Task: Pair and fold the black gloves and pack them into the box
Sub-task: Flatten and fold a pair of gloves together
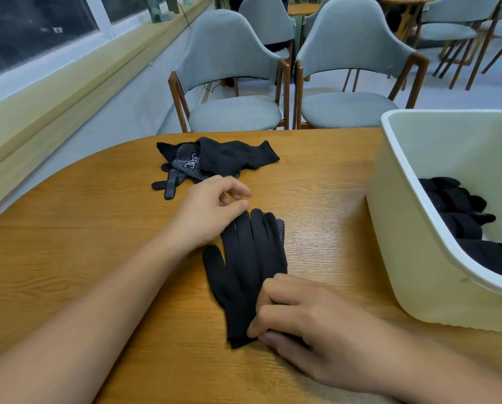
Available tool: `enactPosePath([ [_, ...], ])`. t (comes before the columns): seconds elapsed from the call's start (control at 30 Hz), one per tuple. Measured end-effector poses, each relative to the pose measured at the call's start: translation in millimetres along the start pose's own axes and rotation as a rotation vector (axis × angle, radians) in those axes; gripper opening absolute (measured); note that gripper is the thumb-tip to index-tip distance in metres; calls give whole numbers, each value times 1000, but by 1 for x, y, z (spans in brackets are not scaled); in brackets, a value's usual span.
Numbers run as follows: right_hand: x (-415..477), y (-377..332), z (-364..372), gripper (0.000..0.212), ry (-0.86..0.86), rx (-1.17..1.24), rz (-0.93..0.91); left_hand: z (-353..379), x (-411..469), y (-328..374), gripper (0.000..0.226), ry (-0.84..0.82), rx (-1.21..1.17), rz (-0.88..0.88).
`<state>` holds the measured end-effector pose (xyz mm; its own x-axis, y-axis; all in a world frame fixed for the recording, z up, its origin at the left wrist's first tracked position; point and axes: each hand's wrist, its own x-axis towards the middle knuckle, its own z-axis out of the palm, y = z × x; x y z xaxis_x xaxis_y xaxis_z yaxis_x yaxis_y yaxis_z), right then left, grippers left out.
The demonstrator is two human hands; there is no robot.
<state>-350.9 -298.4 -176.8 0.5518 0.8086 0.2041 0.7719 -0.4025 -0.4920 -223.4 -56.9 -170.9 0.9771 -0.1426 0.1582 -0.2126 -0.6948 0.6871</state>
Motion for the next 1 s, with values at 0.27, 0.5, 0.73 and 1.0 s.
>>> enactPosePath([
  [0.27, 0, 1, 0, 13, -4, -3, 7, 2, 5, 7, 15, -111, 93, 26],
  [0.5, 0, 1, 0, 13, -2, -3, 11, -1, 10, 9, 10, -134, 93, 0],
  [0.73, 0, 1, 1, 13, 1, 2, 15, 5, 19, 17, 10, -137, 134, -14],
  [1.0, 0, 2, 1, 14, -8, -6, 7, 9, 16, 17, 12, -101, 89, 45],
])
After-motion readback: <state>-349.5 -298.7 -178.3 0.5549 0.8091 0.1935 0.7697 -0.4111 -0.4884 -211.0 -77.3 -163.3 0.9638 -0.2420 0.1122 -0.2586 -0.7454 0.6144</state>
